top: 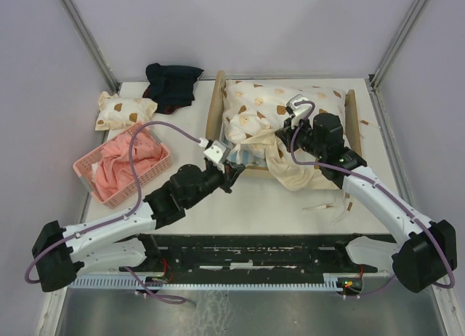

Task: Set up the pet bed

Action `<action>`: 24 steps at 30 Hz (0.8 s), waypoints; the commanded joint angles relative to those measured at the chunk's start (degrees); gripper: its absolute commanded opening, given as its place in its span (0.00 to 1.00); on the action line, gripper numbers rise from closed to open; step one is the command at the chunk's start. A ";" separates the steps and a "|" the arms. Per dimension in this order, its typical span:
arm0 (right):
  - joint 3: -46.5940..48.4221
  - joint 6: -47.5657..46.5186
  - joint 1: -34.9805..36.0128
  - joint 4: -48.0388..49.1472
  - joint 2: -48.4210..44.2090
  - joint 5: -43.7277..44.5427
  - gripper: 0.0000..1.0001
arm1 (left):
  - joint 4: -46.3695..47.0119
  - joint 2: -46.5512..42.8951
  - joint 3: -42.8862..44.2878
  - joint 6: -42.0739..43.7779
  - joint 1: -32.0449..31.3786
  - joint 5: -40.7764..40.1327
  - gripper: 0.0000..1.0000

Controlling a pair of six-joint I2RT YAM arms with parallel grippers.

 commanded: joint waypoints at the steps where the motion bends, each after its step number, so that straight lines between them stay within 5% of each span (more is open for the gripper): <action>1: 0.57 -0.62 -0.40 1.89 -1.56 0.03 0.02 | -7.15 -3.89 2.79 -8.37 -0.06 10.81 0.03; 10: 0.25 -0.22 -0.40 1.12 -1.16 -0.65 0.02 | -12.64 -0.77 1.09 -11.46 0.19 9.28 0.05; 24: 0.04 0.31 -0.36 1.50 -1.06 -1.38 0.02 | -12.14 -4.19 4.49 -17.84 0.42 26.03 0.04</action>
